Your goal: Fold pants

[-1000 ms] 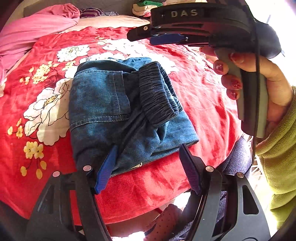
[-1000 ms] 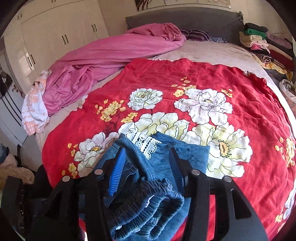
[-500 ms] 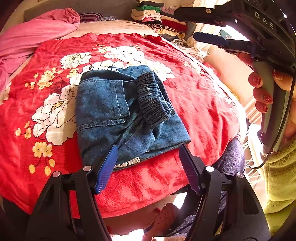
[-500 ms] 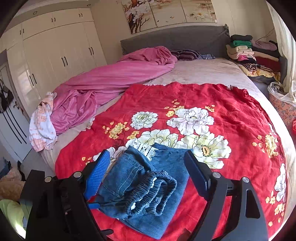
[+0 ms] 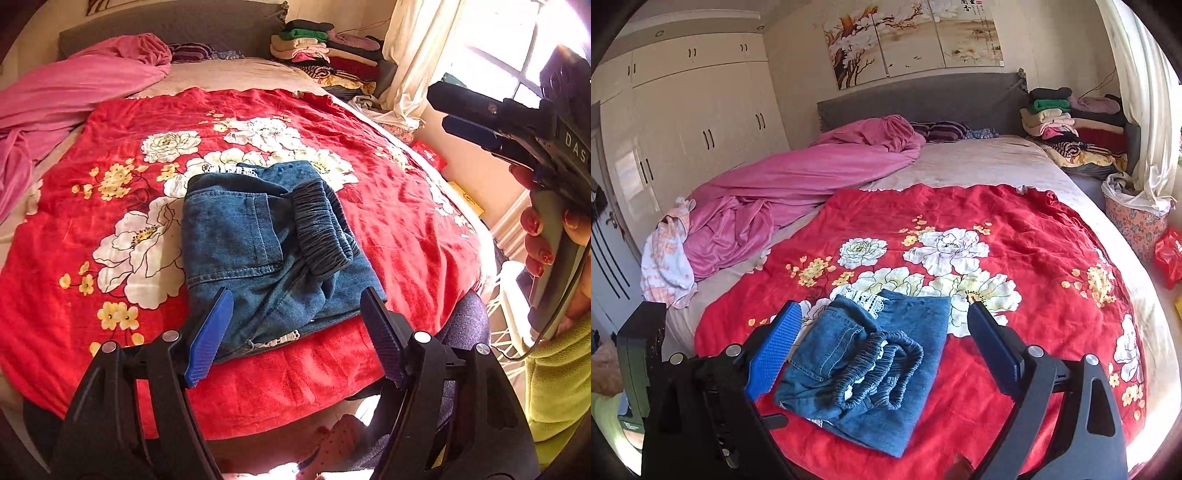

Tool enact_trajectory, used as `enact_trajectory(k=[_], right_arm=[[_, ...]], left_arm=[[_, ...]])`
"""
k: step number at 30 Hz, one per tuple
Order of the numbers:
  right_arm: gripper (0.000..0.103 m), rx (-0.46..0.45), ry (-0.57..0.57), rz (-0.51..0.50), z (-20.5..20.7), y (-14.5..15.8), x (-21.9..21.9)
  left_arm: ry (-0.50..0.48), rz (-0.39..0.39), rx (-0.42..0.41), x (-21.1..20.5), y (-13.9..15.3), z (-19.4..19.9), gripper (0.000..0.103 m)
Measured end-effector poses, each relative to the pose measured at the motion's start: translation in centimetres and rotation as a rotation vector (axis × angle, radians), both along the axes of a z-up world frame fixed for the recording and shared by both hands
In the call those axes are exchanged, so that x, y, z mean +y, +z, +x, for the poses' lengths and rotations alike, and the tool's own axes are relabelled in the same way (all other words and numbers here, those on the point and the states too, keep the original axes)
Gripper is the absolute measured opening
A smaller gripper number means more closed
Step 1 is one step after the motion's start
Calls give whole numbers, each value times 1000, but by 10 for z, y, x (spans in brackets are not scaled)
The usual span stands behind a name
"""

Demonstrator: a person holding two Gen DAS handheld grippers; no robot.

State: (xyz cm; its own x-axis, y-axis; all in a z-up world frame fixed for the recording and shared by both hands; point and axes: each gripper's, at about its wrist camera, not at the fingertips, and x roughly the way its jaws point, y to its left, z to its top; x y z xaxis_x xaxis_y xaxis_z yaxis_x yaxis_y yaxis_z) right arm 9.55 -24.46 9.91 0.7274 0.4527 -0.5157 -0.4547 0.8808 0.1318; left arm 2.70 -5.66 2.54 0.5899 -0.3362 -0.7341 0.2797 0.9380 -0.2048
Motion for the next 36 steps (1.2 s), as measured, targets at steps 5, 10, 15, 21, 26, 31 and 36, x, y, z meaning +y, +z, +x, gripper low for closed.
enact_trajectory(k=[5,10,15,21,26,31,36], right_arm=[[91,-8,-27,-23,-2,-7,-2],[91,2,-38,-40,-1,-16,0],[92,8,-55,-53,1,-23,-1],[92,30,-73,-52,6,-32,-4],[92,55,-88,-71,10,-45,-3],[92,87,-91,-84,14,-59,-1],[92,118,-95,-90,19,-72,1]], left_arm=[[29,12,-16,7,3,4,68],[54,26,-23,15,3,10,73],[80,25,-24,24,1,17,79],[103,33,-23,32,-1,28,84],[116,40,-21,38,-5,36,87],[124,45,-10,41,-12,43,89],[129,47,4,44,-19,50,90]])
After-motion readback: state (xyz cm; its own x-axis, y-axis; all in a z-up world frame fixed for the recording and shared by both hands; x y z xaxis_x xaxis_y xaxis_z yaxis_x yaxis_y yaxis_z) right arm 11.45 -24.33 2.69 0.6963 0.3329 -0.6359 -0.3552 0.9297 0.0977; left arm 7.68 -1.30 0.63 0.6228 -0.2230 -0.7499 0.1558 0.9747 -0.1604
